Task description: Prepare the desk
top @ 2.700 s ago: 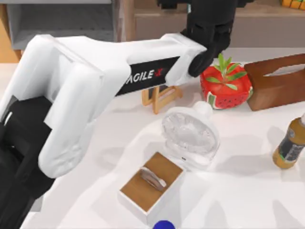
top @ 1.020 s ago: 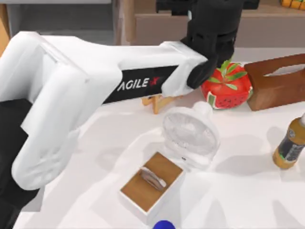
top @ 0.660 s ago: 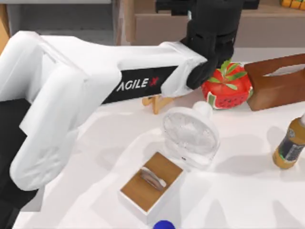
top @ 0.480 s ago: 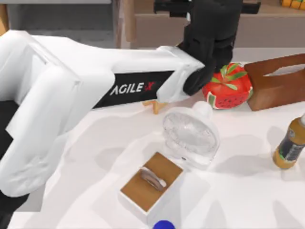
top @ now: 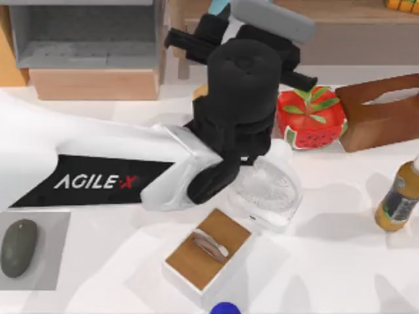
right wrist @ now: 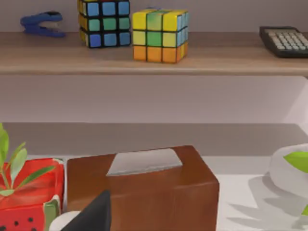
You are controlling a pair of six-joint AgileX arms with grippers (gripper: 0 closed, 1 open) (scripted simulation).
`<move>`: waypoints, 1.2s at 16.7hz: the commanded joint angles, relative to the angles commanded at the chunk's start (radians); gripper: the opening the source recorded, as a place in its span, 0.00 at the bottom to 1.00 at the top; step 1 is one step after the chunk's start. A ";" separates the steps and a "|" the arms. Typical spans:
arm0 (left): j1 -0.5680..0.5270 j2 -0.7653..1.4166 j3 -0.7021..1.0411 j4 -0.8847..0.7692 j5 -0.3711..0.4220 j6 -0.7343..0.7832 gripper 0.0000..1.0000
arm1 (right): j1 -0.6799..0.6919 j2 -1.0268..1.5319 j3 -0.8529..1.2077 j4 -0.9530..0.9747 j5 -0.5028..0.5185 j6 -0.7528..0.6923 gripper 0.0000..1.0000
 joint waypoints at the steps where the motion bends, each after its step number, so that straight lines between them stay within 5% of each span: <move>1: 0.007 -0.045 -0.077 0.017 0.006 0.060 0.00 | 0.000 0.000 0.000 0.000 0.000 0.000 1.00; 9: 0.267 -0.249 -0.523 0.037 0.199 0.644 0.00 | 0.000 0.000 0.000 0.000 0.000 0.000 1.00; 15: 0.550 -0.204 -0.472 0.008 0.452 1.021 0.00 | 0.000 0.000 0.000 0.000 0.000 0.000 1.00; 20: 0.644 -0.120 -0.382 -0.022 0.584 1.130 0.00 | 0.000 0.000 0.000 0.000 0.000 0.000 1.00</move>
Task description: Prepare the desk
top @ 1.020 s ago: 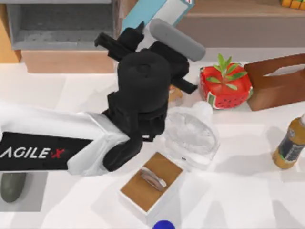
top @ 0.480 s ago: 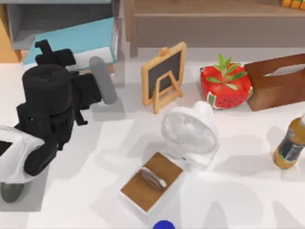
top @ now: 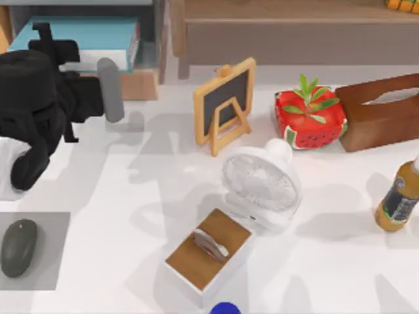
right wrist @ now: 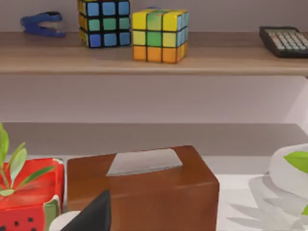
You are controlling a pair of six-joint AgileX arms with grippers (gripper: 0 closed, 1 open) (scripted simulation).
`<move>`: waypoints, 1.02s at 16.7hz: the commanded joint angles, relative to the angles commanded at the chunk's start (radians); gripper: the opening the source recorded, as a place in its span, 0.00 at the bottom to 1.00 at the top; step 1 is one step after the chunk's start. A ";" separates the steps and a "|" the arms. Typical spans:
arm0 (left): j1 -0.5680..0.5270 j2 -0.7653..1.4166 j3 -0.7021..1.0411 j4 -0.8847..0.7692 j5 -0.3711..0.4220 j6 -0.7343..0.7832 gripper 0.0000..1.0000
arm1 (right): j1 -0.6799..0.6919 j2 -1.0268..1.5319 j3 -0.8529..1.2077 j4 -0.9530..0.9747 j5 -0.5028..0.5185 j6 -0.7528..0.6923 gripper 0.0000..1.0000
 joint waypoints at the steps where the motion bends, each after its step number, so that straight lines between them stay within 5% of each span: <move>1: 0.000 0.001 0.000 0.000 0.001 0.000 0.00 | 0.000 0.000 0.000 0.000 0.000 0.000 1.00; 17: 0.017 0.105 0.118 -0.013 0.018 0.005 0.00 | 0.000 0.000 0.000 0.000 0.000 0.000 1.00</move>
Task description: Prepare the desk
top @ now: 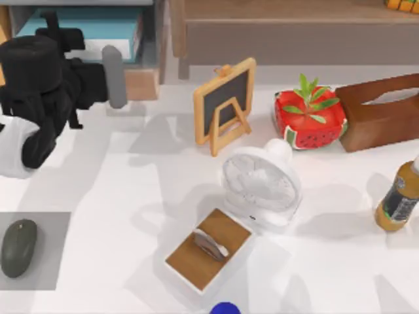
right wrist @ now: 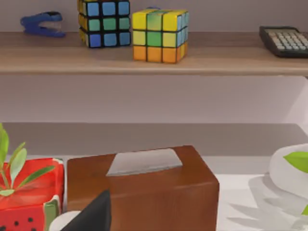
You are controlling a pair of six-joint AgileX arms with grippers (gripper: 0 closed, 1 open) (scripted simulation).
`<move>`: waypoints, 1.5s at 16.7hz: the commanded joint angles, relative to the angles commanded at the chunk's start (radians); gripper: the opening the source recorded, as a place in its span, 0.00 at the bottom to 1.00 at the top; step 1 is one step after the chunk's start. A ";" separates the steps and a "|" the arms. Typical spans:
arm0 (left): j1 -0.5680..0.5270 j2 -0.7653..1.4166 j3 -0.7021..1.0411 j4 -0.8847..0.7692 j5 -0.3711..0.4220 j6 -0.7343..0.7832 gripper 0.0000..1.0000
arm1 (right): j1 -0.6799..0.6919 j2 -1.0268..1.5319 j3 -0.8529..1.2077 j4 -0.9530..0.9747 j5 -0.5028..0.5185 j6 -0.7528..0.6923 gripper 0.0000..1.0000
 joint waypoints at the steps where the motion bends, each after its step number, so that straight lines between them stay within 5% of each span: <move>1: 0.000 0.000 0.000 0.000 0.000 0.000 0.08 | 0.000 0.000 0.000 0.000 0.000 0.000 1.00; 13: 0.000 0.000 0.000 0.000 0.000 0.000 0.98 | 0.000 0.000 0.000 0.000 0.000 0.000 1.00; 25: -0.009 -0.037 -0.041 0.013 -0.009 -0.004 1.00 | 0.000 0.000 0.000 0.000 0.000 0.000 1.00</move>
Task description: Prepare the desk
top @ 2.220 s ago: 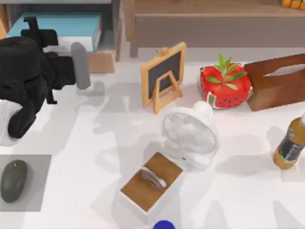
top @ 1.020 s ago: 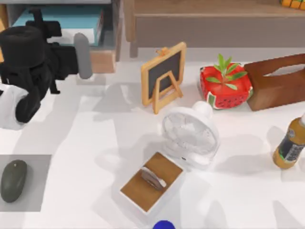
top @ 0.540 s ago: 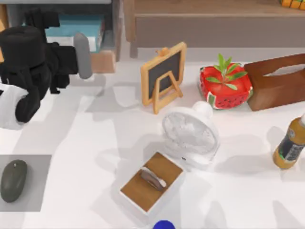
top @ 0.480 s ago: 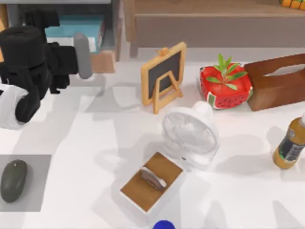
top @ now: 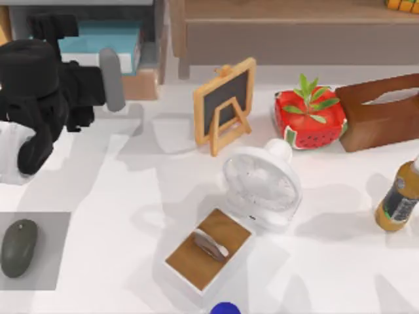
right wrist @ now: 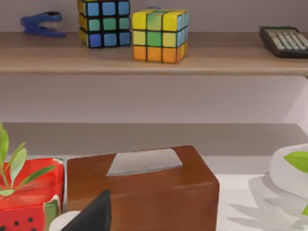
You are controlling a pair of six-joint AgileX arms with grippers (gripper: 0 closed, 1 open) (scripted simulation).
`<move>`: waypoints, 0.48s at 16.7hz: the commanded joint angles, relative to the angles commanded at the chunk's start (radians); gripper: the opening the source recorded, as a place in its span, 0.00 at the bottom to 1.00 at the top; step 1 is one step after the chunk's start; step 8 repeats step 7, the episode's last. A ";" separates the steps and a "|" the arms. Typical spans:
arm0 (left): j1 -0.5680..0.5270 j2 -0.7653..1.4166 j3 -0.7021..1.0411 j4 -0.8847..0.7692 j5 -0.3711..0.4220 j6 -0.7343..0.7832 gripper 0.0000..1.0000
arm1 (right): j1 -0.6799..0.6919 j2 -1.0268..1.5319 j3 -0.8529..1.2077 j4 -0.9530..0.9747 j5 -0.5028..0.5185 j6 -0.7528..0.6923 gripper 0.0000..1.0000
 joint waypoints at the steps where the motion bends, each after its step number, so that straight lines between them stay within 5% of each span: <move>1: -0.003 -0.023 -0.028 0.006 -0.003 -0.001 1.00 | 0.000 0.000 0.000 0.000 0.000 0.000 1.00; 8: -0.023 -0.116 -0.165 0.039 -0.023 -0.004 1.00 | 0.000 0.000 0.000 0.000 0.000 0.000 1.00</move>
